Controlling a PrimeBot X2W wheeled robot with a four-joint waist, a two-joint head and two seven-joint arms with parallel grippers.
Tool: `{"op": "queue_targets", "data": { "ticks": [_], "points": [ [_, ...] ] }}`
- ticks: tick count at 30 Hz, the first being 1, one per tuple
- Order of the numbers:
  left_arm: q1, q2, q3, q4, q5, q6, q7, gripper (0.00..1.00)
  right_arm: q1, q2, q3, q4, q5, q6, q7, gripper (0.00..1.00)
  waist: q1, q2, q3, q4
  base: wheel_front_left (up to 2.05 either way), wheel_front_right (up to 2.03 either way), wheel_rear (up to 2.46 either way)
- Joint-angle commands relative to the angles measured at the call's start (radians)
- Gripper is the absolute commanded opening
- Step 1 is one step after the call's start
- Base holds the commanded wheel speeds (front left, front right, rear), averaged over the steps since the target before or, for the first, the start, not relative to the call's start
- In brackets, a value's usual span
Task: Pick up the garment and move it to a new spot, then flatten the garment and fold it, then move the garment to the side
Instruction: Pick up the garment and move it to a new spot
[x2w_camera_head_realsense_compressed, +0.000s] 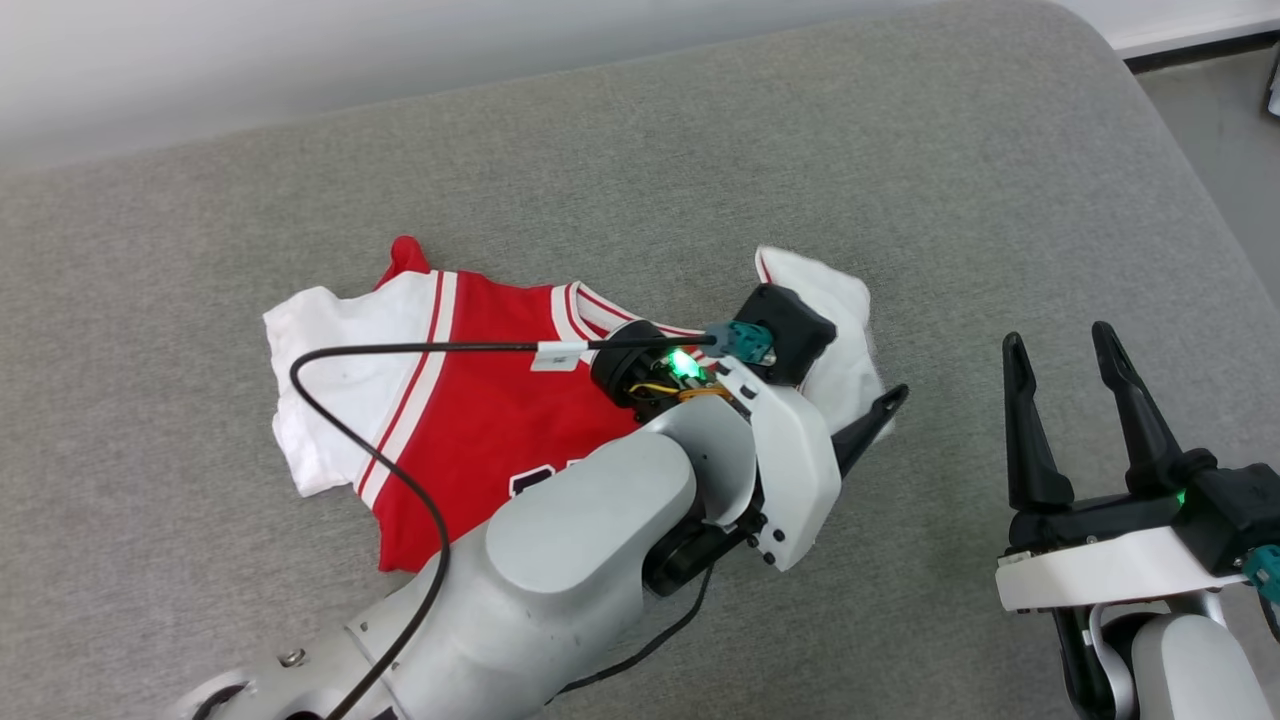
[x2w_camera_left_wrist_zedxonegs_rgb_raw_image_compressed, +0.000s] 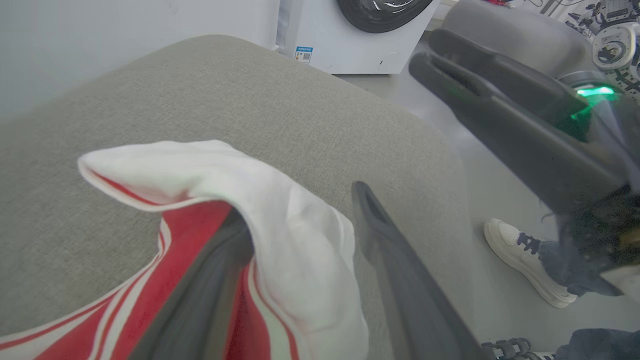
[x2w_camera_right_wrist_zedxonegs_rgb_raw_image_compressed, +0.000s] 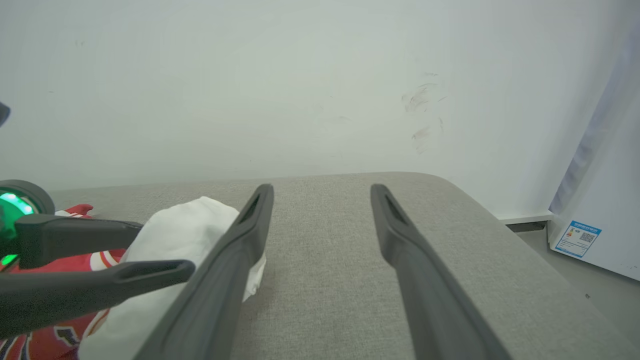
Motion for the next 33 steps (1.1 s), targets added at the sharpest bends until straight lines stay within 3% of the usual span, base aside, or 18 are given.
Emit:
{"op": "queue_targets", "data": {
  "ticks": [1,8,12,21,27,33],
  "points": [
    [0.012,-0.006,0.002,0.021,-0.001,-0.009,-0.018,1.00,-0.014,-0.002,-0.001,-0.002,0.006,-0.001,-0.002,1.00,0.0000,0.0000,-0.001,0.007,0.00,0.00,0.00],
    [-0.013,0.006,0.037,0.098,0.003,-0.047,-0.144,1.00,0.011,-0.002,-0.014,0.006,-0.017,-0.001,-0.002,1.00,0.0000,0.0000,-0.046,0.090,0.00,0.00,0.00],
    [-0.035,0.045,0.081,0.117,0.016,-0.026,-0.235,1.00,0.021,-0.002,-0.024,0.010,-0.040,-0.001,-0.002,1.00,0.0000,0.0000,-0.087,0.145,0.00,0.00,0.00],
    [0.032,0.261,0.249,0.051,0.054,0.069,-0.350,1.00,0.058,-0.002,-0.052,0.013,-0.071,-0.001,-0.002,1.00,0.0000,0.0000,-0.171,0.252,0.00,0.00,0.00],
    [0.237,0.403,0.454,-0.165,0.124,0.159,-0.352,1.00,0.083,-0.002,-0.070,0.000,-0.072,-0.001,-0.002,1.00,0.0000,0.0000,-0.192,0.300,0.00,0.00,0.00],
    [0.490,0.429,0.607,-0.337,0.172,0.229,-0.352,1.00,0.095,-0.003,-0.073,-0.008,-0.067,-0.001,-0.002,1.00,0.0000,0.0000,-0.202,0.320,0.00,0.00,0.00]
  ]
}}
